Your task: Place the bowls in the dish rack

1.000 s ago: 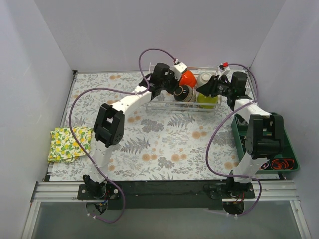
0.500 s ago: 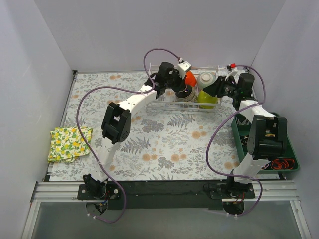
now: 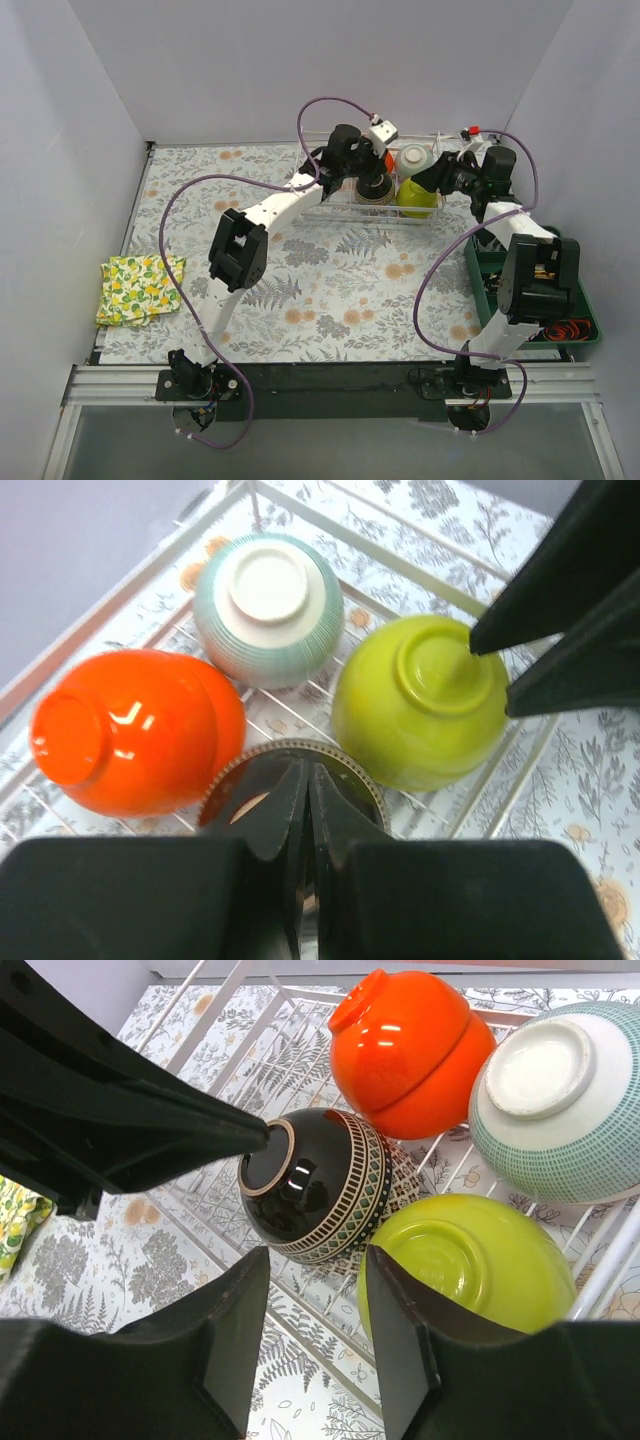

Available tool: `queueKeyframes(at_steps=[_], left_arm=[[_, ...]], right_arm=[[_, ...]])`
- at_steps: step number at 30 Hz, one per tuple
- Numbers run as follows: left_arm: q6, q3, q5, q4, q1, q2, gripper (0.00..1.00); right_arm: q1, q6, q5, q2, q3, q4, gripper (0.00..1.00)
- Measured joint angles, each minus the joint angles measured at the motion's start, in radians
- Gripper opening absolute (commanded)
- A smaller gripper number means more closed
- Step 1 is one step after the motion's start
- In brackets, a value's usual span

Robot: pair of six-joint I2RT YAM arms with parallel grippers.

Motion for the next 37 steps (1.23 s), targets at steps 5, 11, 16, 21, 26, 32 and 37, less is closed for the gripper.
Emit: queueKeyframes(at_steps=[5,11,16,21,26,32,37], left_arm=[[0.008,0.012,-0.048,0.021,0.003,-0.025,0.78],[0.09,-0.162,-0.167,0.046,0.006,-0.234,0.98],[0.117,-0.404,-0.253,0.075,0.041,-0.504,0.98],[0.065,-0.637,-0.294,0.081,0.217,-0.72,0.98],[0.003,-0.813,-0.307,0.012,0.456,-0.797,0.98],[-0.079,-0.953,-0.306,-0.103,0.483,-0.835,0.98],[-0.15,-1.063,-0.283,-0.145,0.478,-0.979,0.98]], right_arm=[[-0.002,-0.023,0.023,-0.018,0.0,-0.025,0.98],[-0.004,-0.11,0.106,-0.082,0.026,-0.142,0.99],[-0.018,-0.214,0.189,-0.183,0.047,-0.285,0.99],[-0.027,-0.291,0.332,-0.268,0.107,-0.481,0.98],[-0.028,-0.319,0.475,-0.29,0.149,-0.66,0.98],[-0.028,-0.33,0.591,-0.327,0.148,-0.822,0.99],[-0.028,-0.357,0.625,-0.403,0.148,-0.894,0.99]])
